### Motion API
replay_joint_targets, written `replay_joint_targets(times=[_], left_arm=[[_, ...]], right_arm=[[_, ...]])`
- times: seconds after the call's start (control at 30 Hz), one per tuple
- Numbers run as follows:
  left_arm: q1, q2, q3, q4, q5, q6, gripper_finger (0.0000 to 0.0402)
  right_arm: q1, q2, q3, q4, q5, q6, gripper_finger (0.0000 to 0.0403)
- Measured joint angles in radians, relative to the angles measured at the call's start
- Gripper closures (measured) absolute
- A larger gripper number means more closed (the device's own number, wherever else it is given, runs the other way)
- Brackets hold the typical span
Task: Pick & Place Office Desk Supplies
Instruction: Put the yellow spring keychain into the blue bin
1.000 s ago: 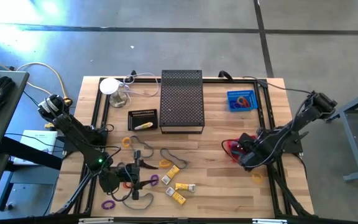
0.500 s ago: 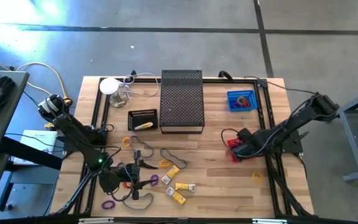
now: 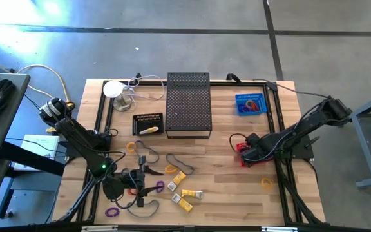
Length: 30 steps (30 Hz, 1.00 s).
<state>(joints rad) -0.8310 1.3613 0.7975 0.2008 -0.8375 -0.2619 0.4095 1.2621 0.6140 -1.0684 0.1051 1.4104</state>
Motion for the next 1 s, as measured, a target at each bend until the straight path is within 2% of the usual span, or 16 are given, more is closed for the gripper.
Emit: replay_joint_targets(times=[0.17, 0.43, 0.6, 0.73, 0.83, 1.0], left_arm=[[0.004, 0.0, 0.0, 0.0, 0.0, 0.0, 0.0203], [0.005, 0.0, 0.0, -0.005, 0.0, 0.0, 0.0203], [0.005, 0.0, 0.0, -0.006, 0.0, 0.0, 0.0203], [0.005, 0.0, 0.0, -0.007, 0.0, 0.0, 0.0203], [0.004, 0.0, 0.0, -0.013, -0.001, 0.0, 0.0203], [0.002, 0.0, 0.0, -0.029, -0.001, 0.0, 0.0203]], right_arm=[[0.0, -0.013, 0.022, -0.027, -0.006, -0.031, 0.0237], [0.003, -0.051, 0.149, -0.186, 0.093, -0.047, 0.0239], [0.016, -0.052, 0.219, -0.208, 0.04, -0.08, 0.024], [0.059, -0.054, 0.232, -0.063, -0.073, -0.066, 0.024], [0.116, -0.053, 0.232, 0.099, -0.156, 0.011, 0.0241], [0.218, -0.024, 0.233, 0.301, -0.159, 0.143, 0.0241]])
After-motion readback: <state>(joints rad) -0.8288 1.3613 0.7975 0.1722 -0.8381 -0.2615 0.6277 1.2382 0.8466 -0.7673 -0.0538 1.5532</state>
